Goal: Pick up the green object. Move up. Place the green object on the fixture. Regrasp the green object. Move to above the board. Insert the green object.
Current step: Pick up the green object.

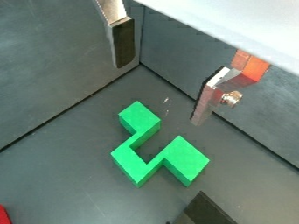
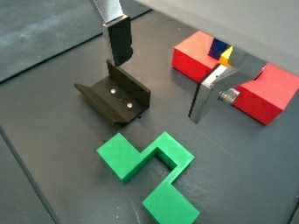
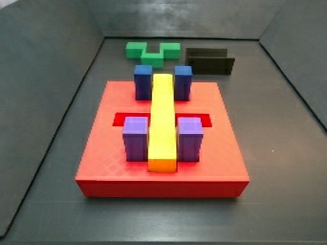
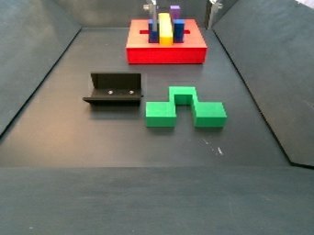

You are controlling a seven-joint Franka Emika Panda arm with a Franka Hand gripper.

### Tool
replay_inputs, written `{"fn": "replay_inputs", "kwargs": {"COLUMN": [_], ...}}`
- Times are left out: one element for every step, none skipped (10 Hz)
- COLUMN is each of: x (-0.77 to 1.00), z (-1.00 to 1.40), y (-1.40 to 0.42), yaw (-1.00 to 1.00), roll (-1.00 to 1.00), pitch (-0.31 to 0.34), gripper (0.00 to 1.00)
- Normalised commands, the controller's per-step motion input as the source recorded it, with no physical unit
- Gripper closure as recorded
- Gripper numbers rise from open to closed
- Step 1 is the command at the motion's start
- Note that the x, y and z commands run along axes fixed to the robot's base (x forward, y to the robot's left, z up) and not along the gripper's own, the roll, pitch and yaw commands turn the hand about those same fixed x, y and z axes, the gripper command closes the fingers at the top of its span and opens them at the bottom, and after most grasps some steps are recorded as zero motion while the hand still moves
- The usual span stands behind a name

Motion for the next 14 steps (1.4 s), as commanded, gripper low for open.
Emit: {"fn": "replay_inputs", "kwargs": {"x": [0.0,-0.05,-0.03,-0.05,-0.06,-0.11,-0.14,-0.16,-0.14,-0.06,0.0,0.0,0.0,0.0], "z": [-0.05,-0.39,-0.41,-0.39,-0.35,-0.31,-0.43,-0.56,-0.66,-0.71,-0.71,-0.65,-0.61,-0.59], "y": [0.0,-0.12,-0.16,-0.16,-0.21,-0.23,-0.22,-0.18,-0.1,-0.02,0.0,0.0,0.0,0.0], "yaw": [0.0,-0.05,-0.07,-0.02,0.0,0.0,0.0,-0.01,0.0,0.0,0.0,-0.04,-0.07,-0.1], "roll": [0.0,-0.09,-0.18,-0.24,-0.19,-0.06,-0.01,-0.01,0.0,0.0,0.06,0.12,0.16,0.16], "pitch": [0.0,-0.106,-0.147,-0.169,-0.157,-0.131,-0.137,-0.151,-0.156,-0.15,-0.134,-0.107,-0.081,-0.064], "gripper": [0.0,0.0,0.0,0.0,0.0,0.0,0.0,0.0,0.0,0.0,0.0,0.0,0.0,0.0]}}
